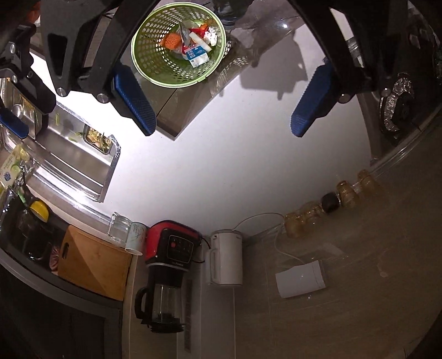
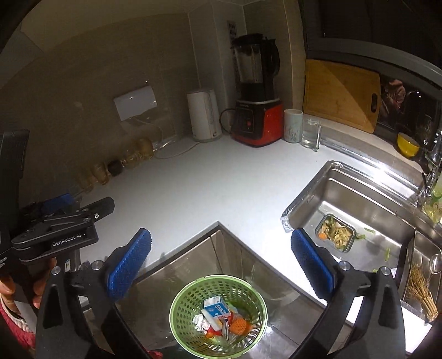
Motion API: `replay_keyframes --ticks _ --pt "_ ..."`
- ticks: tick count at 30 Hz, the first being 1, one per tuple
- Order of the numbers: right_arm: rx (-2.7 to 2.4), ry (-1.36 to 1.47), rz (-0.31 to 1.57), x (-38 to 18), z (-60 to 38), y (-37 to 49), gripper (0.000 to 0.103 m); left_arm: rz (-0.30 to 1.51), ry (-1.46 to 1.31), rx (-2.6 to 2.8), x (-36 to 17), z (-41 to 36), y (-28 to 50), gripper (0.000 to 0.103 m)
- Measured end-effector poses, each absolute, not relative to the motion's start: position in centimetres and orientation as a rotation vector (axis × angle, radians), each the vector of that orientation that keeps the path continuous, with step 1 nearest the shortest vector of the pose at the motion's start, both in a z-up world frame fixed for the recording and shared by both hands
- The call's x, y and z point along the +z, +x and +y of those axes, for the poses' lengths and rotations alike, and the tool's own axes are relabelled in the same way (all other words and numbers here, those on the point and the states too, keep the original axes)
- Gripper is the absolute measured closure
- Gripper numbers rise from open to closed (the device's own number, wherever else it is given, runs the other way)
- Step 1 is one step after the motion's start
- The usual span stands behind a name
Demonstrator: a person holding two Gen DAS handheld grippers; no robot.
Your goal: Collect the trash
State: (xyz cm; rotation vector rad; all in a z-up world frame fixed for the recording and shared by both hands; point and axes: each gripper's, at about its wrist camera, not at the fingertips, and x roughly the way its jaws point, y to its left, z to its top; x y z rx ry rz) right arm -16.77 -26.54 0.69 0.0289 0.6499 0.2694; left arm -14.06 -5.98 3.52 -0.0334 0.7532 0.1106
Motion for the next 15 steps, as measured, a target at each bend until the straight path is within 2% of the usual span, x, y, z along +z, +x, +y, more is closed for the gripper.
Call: replay_keyframes --ticks 7,15 --pt "0.286 0.010 0.590 3.2 -25.5 -17.2 0.002 0.701 -0.034 0.182 5.5 -5.6 -14.7 0.008" --pt "0.337 -0.034 0.399 10.3 -23.3 -18.5 0.002 0.514 -0.038 0.312 13.1 -3.5 -15.9 0.008"
